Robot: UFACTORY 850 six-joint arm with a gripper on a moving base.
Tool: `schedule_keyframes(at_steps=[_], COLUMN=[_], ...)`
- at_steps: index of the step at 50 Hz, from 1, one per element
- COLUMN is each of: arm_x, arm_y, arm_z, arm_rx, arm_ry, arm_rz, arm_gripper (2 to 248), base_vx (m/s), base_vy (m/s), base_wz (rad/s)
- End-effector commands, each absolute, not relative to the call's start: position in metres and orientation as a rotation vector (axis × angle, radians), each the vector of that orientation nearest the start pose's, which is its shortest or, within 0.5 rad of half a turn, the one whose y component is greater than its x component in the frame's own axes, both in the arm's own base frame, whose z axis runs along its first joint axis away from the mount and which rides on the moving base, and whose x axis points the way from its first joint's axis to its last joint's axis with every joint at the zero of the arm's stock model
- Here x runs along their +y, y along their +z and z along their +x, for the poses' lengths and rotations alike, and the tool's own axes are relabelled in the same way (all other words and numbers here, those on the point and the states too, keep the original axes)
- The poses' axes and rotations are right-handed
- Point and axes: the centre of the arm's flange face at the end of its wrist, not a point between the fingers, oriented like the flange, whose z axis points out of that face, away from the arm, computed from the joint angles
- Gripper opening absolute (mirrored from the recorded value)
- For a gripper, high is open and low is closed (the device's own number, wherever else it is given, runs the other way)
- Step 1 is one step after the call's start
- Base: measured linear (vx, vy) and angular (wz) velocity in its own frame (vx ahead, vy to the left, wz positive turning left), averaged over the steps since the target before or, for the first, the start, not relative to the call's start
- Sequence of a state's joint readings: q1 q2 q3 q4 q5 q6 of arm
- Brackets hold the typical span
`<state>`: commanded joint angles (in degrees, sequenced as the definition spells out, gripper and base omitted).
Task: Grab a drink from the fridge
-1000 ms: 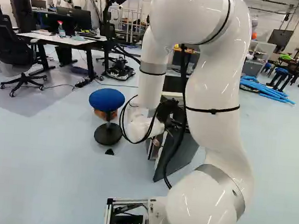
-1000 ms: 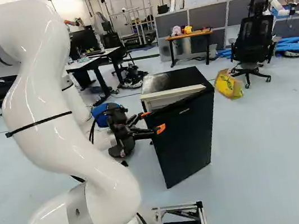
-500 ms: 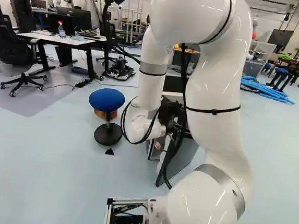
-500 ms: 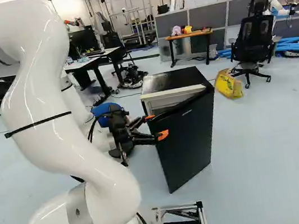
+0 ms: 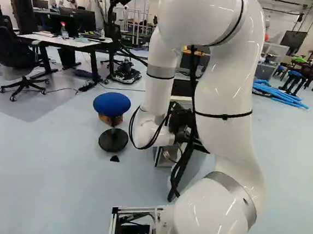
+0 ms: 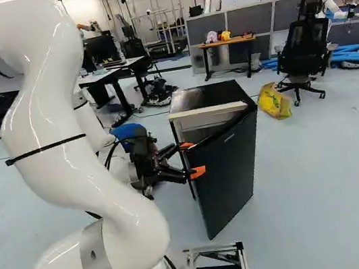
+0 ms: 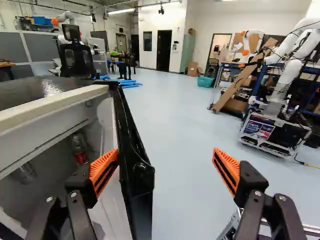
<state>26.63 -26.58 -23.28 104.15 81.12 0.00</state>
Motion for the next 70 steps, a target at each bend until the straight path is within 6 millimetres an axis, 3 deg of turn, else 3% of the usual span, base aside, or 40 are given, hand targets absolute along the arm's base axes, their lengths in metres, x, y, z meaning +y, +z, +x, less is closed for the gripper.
schedule_keyframes(at_steps=[35, 70], arm_x=[0.019, -0.038], arm_y=[0.267, 0.276], arm_z=[0.301, 0.340], arm_rx=[-1.391, -1.583], arm_ry=[1.060, 0.952], arm_rz=[1.313, 1.091], arm_gripper=[247, 247], base_vx=[0.000, 0.000], base_vy=[0.000, 0.000], base_wz=[0.000, 0.000])
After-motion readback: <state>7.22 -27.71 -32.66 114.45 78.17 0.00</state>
